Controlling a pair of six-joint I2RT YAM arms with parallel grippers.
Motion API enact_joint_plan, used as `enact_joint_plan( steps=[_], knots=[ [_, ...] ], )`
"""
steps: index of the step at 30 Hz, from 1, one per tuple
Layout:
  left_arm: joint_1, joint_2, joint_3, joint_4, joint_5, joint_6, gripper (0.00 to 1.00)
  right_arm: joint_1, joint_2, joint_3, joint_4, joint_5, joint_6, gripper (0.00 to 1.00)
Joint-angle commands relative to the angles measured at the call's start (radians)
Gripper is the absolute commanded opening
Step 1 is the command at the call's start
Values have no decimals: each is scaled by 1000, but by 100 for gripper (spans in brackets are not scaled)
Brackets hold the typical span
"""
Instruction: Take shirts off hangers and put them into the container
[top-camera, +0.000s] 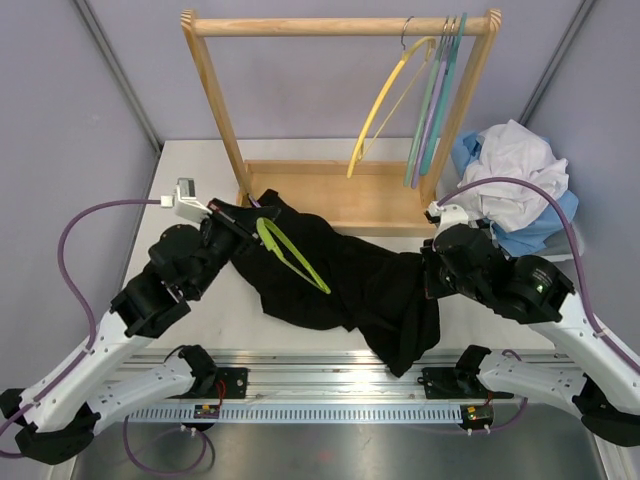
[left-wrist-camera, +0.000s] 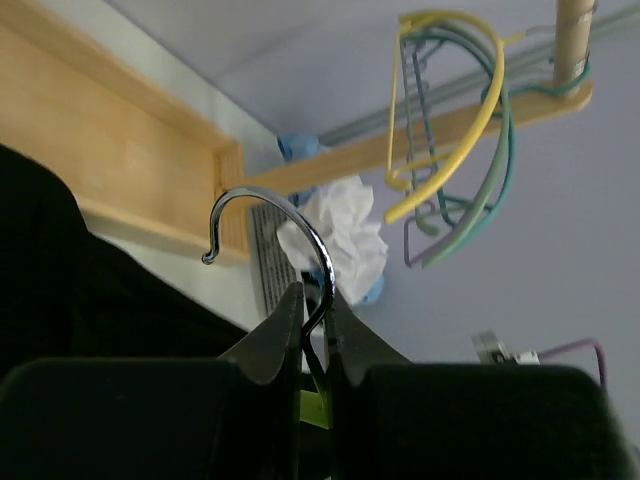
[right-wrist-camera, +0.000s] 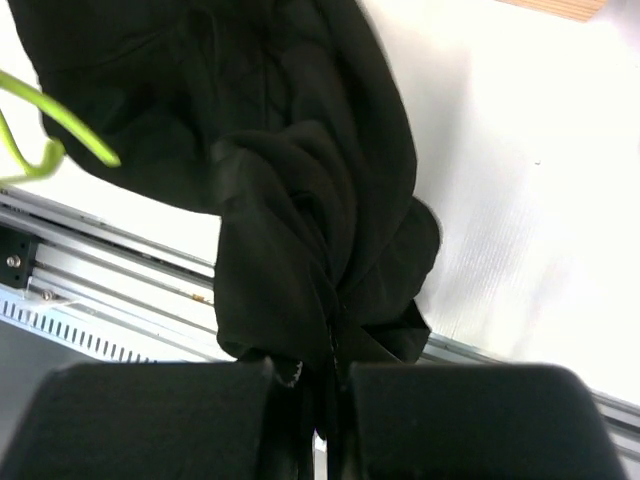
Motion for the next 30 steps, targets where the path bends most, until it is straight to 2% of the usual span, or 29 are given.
enact_joint_plan(
  steps=[1, 2, 4, 6, 9, 13, 16, 19, 21, 26, 30],
  knots=[
    [-26, -4, 22, 124, 170, -51, 0, -4, 22, 5, 70, -33, -32, 0],
    [-37, 9, 35, 126, 176, 26, 0, -4, 22, 12, 83, -50, -38, 0],
    [-60, 76, 104, 94, 211, 110, 0, -4, 16, 32, 113, -108, -63, 43],
    [-75, 125, 134, 52, 268, 222, 0, -4, 4, 77, 139, -165, -93, 70],
    [-107, 185, 129, 44, 267, 351, 0, -4, -5, 158, 159, -289, -127, 90],
    [-195, 225, 114, 5, 107, 527, 0, -4, 19, 287, 130, -403, -153, 95],
    [-249, 271, 141, -38, 31, 654, 0, -4, 53, 374, 85, -394, -167, 94],
    [-328, 296, 145, -54, -118, 804, 0, -4, 79, 452, 61, -392, -181, 93],
    [-371, 335, 161, -66, -212, 849, 0, -3, 105, 465, 63, -412, -182, 92],
    [-428, 412, 203, -71, -298, 938, 0, -4, 163, 453, 77, -489, -179, 89],
    [-442, 444, 236, -49, -303, 983, 0, -1, 195, 407, 110, -562, -158, 85]
  ],
)
